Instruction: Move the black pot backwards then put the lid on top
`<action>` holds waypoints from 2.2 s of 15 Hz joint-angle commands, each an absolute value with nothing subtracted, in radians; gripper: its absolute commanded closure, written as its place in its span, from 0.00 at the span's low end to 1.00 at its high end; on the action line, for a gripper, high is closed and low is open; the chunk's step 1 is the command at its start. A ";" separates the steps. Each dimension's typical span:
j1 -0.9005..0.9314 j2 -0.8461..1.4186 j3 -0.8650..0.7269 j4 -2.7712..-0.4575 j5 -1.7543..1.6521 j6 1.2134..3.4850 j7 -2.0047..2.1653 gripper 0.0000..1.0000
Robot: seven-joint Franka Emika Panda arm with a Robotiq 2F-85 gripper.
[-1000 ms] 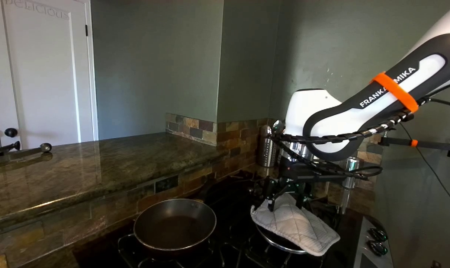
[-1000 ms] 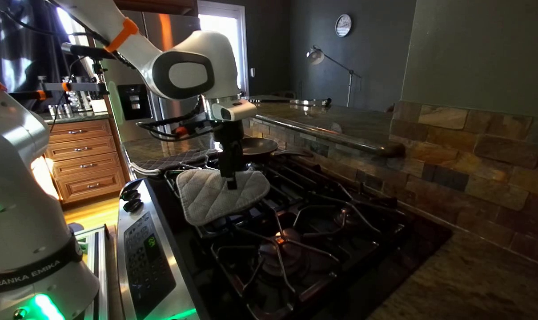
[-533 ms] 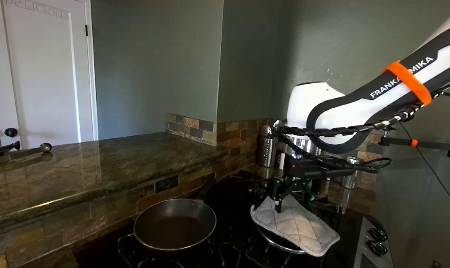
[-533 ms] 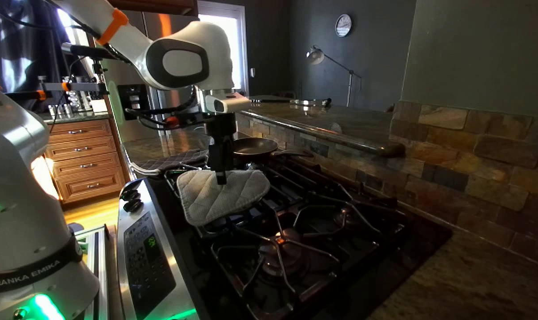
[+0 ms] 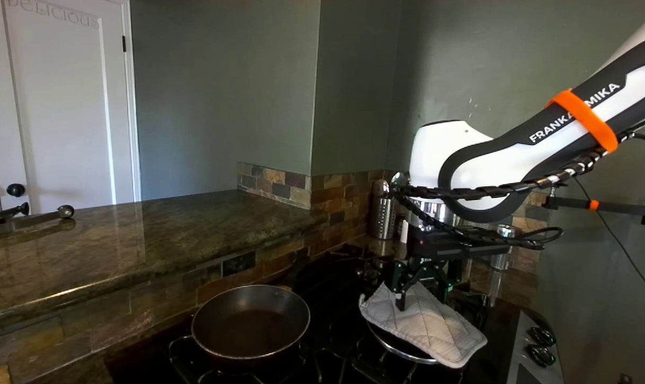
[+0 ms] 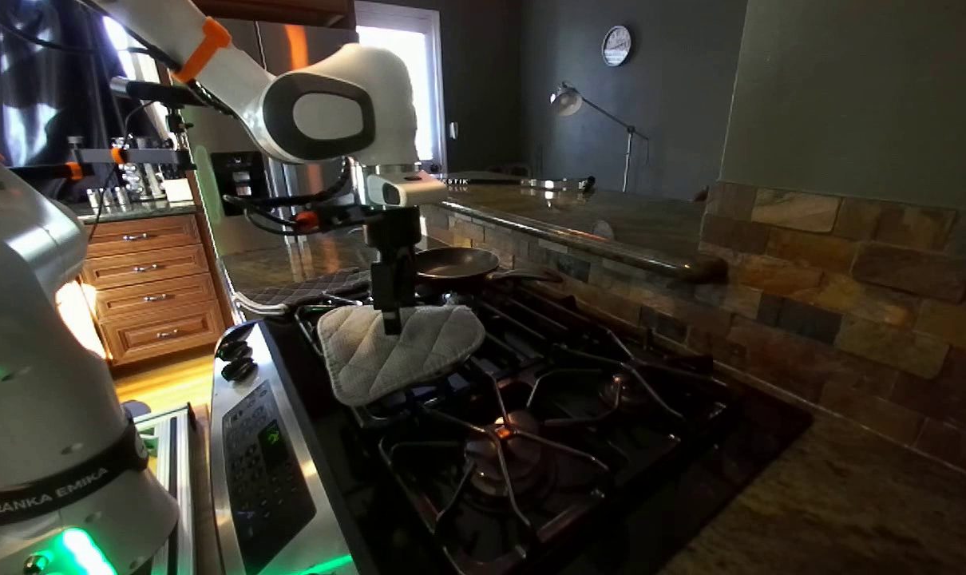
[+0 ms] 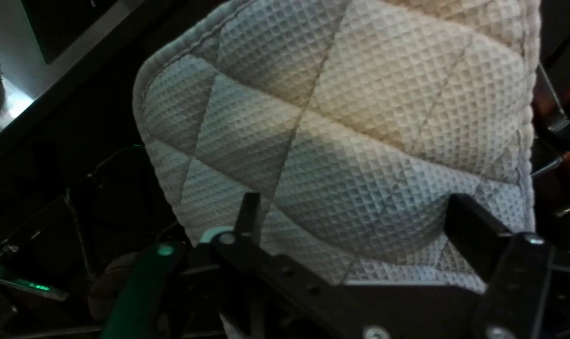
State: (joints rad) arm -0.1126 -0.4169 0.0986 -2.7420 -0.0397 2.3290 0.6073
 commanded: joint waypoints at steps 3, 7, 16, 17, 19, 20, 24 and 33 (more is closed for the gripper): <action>-0.101 -0.376 0.104 -2.744 -0.016 2.365 0.613 0.12; -0.097 -0.356 0.104 -2.741 -0.007 2.382 0.617 0.50; -0.093 -0.361 0.103 -2.734 0.001 2.382 0.615 0.70; -0.092 -0.368 0.101 -2.735 0.004 2.380 0.611 0.70; -0.092 -0.381 0.099 -2.735 0.006 2.373 0.607 0.70; -0.090 -0.389 0.095 -2.735 0.012 2.369 0.599 0.70; -0.088 -0.397 0.096 -2.720 0.018 2.353 0.597 0.70; -0.054 -0.363 0.098 -2.649 0.034 2.347 0.569 0.70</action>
